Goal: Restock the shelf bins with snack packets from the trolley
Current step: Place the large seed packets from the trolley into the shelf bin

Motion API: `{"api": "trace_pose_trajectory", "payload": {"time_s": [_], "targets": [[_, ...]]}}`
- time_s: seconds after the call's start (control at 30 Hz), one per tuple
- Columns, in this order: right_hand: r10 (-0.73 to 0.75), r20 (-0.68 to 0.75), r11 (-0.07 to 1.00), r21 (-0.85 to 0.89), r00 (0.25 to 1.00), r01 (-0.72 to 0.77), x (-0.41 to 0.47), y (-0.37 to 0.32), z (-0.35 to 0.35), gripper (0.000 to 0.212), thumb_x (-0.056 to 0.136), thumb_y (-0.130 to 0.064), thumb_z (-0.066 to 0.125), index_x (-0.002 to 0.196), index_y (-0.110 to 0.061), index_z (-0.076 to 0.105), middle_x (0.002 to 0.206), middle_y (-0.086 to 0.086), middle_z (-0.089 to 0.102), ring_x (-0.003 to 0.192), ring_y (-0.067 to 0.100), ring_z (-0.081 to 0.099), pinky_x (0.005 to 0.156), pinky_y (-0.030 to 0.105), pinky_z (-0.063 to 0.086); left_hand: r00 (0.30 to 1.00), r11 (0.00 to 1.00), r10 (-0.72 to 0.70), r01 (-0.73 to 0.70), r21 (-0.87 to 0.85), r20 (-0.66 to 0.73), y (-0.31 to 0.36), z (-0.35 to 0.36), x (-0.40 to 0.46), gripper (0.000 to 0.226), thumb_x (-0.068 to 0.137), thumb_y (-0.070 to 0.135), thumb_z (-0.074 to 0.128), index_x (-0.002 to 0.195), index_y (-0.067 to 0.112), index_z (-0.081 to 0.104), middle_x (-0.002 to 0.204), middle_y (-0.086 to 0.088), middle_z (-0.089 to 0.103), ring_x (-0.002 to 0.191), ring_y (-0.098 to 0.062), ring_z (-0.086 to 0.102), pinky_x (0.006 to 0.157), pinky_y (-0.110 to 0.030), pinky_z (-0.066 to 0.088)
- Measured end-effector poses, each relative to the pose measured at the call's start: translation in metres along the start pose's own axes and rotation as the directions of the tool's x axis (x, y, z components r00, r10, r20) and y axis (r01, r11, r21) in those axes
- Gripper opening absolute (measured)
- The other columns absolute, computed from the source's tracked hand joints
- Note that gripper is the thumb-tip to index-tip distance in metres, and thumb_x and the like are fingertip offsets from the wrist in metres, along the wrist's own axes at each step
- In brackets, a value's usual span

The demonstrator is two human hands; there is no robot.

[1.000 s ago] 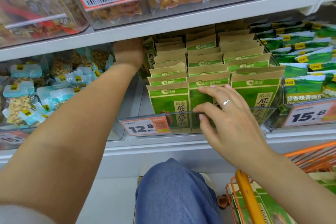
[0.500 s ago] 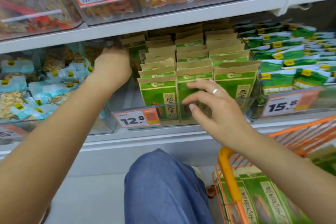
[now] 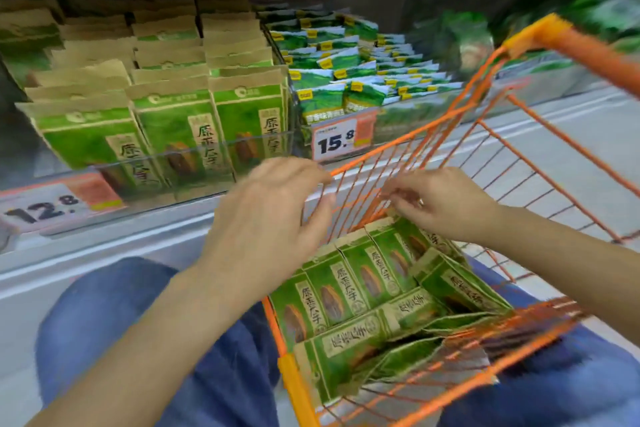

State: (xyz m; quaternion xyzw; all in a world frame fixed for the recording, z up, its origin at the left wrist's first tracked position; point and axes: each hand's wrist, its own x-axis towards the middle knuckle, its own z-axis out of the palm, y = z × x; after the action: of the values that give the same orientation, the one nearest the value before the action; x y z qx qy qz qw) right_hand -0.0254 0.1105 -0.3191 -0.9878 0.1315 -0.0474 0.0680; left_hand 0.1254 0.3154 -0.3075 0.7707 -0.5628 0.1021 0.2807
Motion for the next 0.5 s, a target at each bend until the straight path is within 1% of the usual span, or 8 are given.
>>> {"api": "trace_pose_trajectory", "payload": {"time_s": [0.07, 0.13, 0.23, 0.3, 0.37, 0.4, 0.47, 0.5], "targets": [[0.165, 0.343, 0.940, -0.339, 0.925, -0.042, -0.010, 0.014, 0.006, 0.031, 0.098, -0.043, 0.040, 0.109, -0.022, 0.059, 0.101, 0.004, 0.067, 0.095, 0.026, 0.064, 0.073, 0.033, 0.048, 0.980, 0.991, 0.088, -0.105, 0.085, 0.178, -0.003, 0.030, 0.001, 0.040, 0.085, 0.041, 0.055, 0.111, 0.013, 0.067, 0.124, -0.011, 0.061, 0.114, -0.032, 0.057, 0.096, -0.041, 0.046], [0.348, 0.572, 0.873, -0.487, 0.743, -0.034, -0.022, 0.027, 0.015, 0.042, 0.097, -0.051, 0.040, 0.102, -0.015, 0.059, 0.100, 0.006, 0.064, 0.100, 0.026, 0.062, 0.072, 0.031, 0.043, 0.943, 0.967, 0.077, -0.150, 0.205, 0.324, -0.008, 0.045, 0.001, 0.046, 0.077, 0.043, 0.073, 0.110, 0.011, 0.068, 0.136, -0.018, 0.053, 0.114, -0.038, 0.057, 0.092, -0.047, 0.048], [0.456, 0.744, 0.890, -0.398, 0.489, -0.225, -0.034, 0.050, 0.035, 0.053, 0.088, -0.062, 0.053, 0.068, -0.013, 0.049, 0.068, 0.000, 0.060, 0.075, 0.023, 0.063, 0.074, 0.032, 0.053, 0.935, 0.965, 0.051, -0.136, 0.223, 0.351, -0.008, 0.046, 0.002, 0.047, 0.072, 0.040, 0.080, 0.107, 0.011, 0.069, 0.137, -0.019, 0.052, 0.108, -0.038, 0.061, 0.084, -0.047, 0.052], [0.455, 0.806, 0.887, -0.374, 0.379, -0.270, -0.035, 0.053, 0.041, 0.054, 0.083, -0.063, 0.059, 0.060, -0.015, 0.052, 0.057, -0.001, 0.059, 0.062, 0.020, 0.060, 0.082, 0.037, 0.056, 0.945, 0.969, 0.048, -0.123, 0.214, 0.324, -0.008, 0.045, 0.002, 0.042, 0.074, 0.039, 0.078, 0.106, 0.013, 0.069, 0.136, -0.018, 0.053, 0.106, -0.038, 0.062, 0.082, -0.047, 0.053], [0.435, 0.809, 0.900, -0.405, 0.396, -0.161, -0.034, 0.044, 0.043, 0.046, 0.087, -0.057, 0.058, 0.063, -0.018, 0.056, 0.061, -0.001, 0.057, 0.065, 0.017, 0.057, 0.083, 0.031, 0.053, 0.950, 0.965, 0.065, -0.137, 0.223, 0.305, -0.008, 0.045, 0.002, 0.040, 0.073, 0.039, 0.078, 0.103, 0.013, 0.070, 0.133, -0.018, 0.056, 0.103, -0.037, 0.064, 0.079, -0.046, 0.054], [0.420, 0.801, 0.901, -0.426, 0.426, -0.087, -0.034, 0.039, 0.044, 0.039, 0.090, -0.052, 0.057, 0.073, -0.017, 0.060, 0.070, 0.000, 0.057, 0.072, 0.018, 0.058, 0.079, 0.028, 0.049, 0.950, 0.965, 0.061, -0.135, 0.227, 0.308, -0.008, 0.046, 0.002, 0.039, 0.073, 0.039, 0.079, 0.102, 0.014, 0.070, 0.132, -0.018, 0.056, 0.101, -0.036, 0.064, 0.079, -0.045, 0.054], [0.383, 0.775, 0.890, -0.456, 0.502, 0.024, -0.035, 0.036, 0.051, 0.033, 0.093, -0.047, 0.056, 0.092, -0.014, 0.059, 0.088, 0.004, 0.058, 0.086, 0.022, 0.058, 0.076, 0.031, 0.048, 0.950, 0.967, 0.051, -0.123, 0.222, 0.307, -0.008, 0.045, 0.001, 0.038, 0.074, 0.040, 0.077, 0.102, 0.015, 0.070, 0.134, -0.016, 0.056, 0.101, -0.035, 0.064, 0.079, -0.043, 0.054], [0.375, 0.762, 0.881, -0.470, 0.528, 0.051, -0.035, 0.037, 0.054, 0.033, 0.093, -0.048, 0.055, 0.091, -0.015, 0.056, 0.090, 0.005, 0.057, 0.085, 0.023, 0.055, 0.077, 0.033, 0.050, 0.952, 0.971, 0.048, -0.115, 0.210, 0.301, -0.007, 0.045, 0.000, 0.038, 0.077, 0.041, 0.075, 0.104, 0.015, 0.070, 0.137, -0.015, 0.053, 0.104, -0.034, 0.063, 0.082, -0.042, 0.053]]}}
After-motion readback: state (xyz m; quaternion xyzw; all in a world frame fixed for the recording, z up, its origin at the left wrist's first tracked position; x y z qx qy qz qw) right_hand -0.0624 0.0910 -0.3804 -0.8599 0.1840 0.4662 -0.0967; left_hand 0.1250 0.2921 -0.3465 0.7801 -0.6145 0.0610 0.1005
